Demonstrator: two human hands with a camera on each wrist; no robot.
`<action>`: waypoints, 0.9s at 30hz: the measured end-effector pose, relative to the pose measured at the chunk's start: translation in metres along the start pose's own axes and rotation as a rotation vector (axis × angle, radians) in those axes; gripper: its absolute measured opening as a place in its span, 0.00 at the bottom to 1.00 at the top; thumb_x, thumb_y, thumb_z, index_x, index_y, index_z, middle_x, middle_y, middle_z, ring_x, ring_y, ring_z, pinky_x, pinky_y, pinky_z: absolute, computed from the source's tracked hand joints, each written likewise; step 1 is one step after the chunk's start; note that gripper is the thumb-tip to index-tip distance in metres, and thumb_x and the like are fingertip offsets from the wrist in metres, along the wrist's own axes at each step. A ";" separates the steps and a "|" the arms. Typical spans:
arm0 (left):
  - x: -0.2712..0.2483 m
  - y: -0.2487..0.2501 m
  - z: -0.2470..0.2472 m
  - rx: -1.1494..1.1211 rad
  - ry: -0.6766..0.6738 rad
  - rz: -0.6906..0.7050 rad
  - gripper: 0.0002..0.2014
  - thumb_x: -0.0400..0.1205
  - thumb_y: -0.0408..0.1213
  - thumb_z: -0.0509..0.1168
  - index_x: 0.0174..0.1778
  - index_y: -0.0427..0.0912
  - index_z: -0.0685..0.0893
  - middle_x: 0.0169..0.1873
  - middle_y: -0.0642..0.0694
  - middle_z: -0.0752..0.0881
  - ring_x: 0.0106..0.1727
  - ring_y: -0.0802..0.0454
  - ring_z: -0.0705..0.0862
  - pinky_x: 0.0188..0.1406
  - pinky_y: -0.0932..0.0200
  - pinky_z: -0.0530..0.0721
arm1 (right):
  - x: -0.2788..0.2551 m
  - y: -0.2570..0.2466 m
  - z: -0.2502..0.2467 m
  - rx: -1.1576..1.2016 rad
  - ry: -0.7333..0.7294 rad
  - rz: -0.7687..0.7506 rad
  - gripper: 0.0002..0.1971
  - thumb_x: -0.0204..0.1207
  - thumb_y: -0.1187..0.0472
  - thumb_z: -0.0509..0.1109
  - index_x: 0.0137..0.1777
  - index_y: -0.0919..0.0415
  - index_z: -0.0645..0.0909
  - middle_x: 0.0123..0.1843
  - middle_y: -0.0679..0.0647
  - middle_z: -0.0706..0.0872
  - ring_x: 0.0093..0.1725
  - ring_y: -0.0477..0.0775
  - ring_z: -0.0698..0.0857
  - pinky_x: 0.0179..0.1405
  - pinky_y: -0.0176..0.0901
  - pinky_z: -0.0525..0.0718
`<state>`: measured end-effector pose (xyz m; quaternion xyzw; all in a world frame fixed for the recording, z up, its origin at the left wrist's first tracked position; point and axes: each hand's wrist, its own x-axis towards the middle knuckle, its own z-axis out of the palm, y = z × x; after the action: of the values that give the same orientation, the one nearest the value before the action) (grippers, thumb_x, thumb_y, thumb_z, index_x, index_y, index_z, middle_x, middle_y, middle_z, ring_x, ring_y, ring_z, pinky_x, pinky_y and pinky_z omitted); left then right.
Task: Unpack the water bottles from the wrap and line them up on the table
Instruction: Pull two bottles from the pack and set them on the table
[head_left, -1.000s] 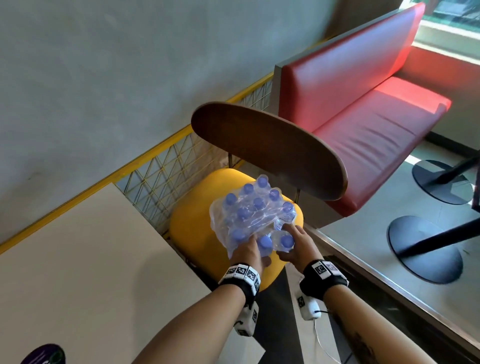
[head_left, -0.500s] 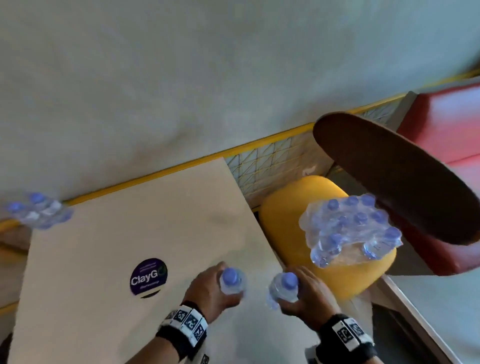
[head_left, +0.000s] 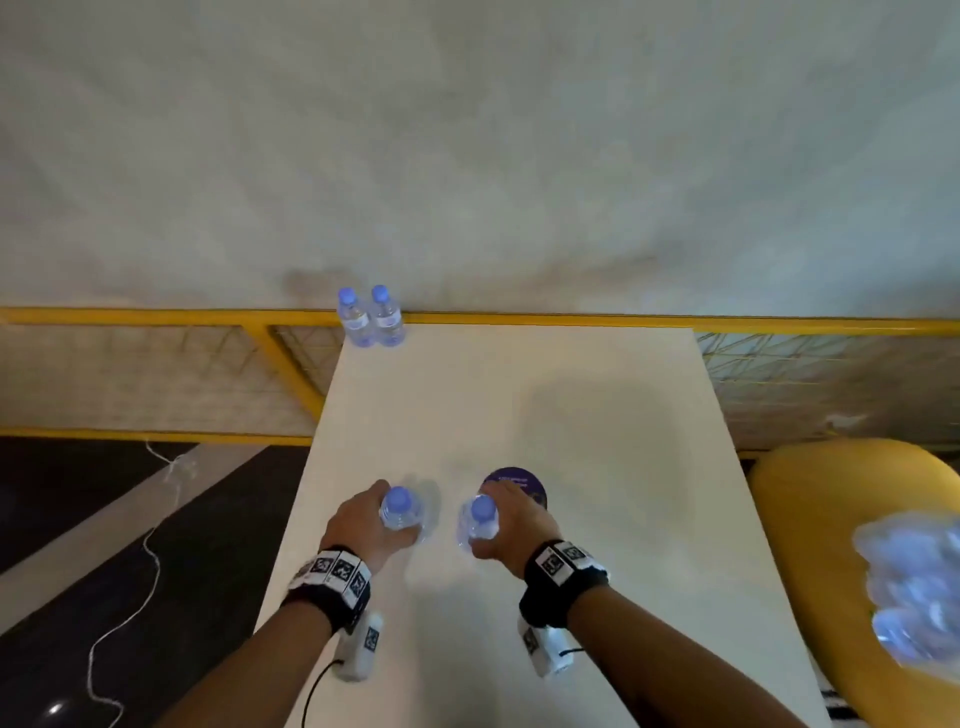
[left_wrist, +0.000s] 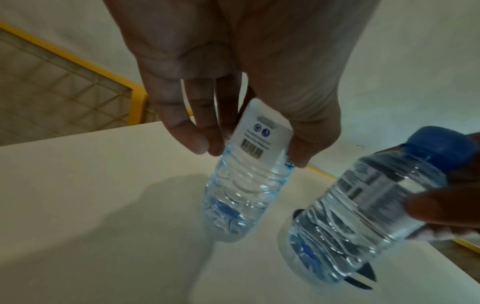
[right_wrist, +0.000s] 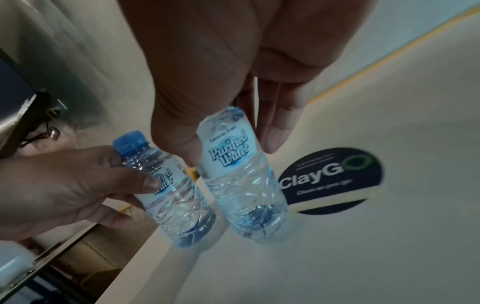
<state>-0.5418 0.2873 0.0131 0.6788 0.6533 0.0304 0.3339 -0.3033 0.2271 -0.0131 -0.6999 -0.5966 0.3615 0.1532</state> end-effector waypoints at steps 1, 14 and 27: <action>0.005 -0.007 -0.004 0.000 0.000 -0.008 0.27 0.61 0.62 0.80 0.47 0.52 0.79 0.39 0.56 0.89 0.43 0.47 0.89 0.44 0.52 0.87 | 0.012 -0.009 0.009 -0.005 -0.011 -0.009 0.34 0.58 0.40 0.79 0.64 0.42 0.72 0.62 0.41 0.79 0.58 0.53 0.83 0.55 0.51 0.83; 0.052 -0.030 -0.039 0.043 -0.092 0.021 0.17 0.75 0.47 0.78 0.58 0.48 0.85 0.52 0.47 0.91 0.53 0.43 0.90 0.59 0.49 0.88 | 0.090 -0.062 0.063 -0.128 0.011 -0.045 0.27 0.56 0.48 0.80 0.53 0.44 0.71 0.50 0.43 0.75 0.44 0.52 0.82 0.44 0.51 0.87; 0.048 -0.041 -0.040 -0.032 -0.061 -0.026 0.52 0.64 0.55 0.84 0.83 0.52 0.67 0.74 0.47 0.79 0.75 0.42 0.80 0.72 0.41 0.83 | 0.088 -0.054 0.058 -0.154 -0.023 -0.019 0.37 0.55 0.38 0.79 0.65 0.44 0.70 0.60 0.42 0.74 0.58 0.51 0.82 0.53 0.50 0.86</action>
<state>-0.5895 0.3445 0.0045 0.6656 0.6509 0.0159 0.3647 -0.3799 0.3110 -0.0465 -0.6997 -0.6312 0.3209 0.0954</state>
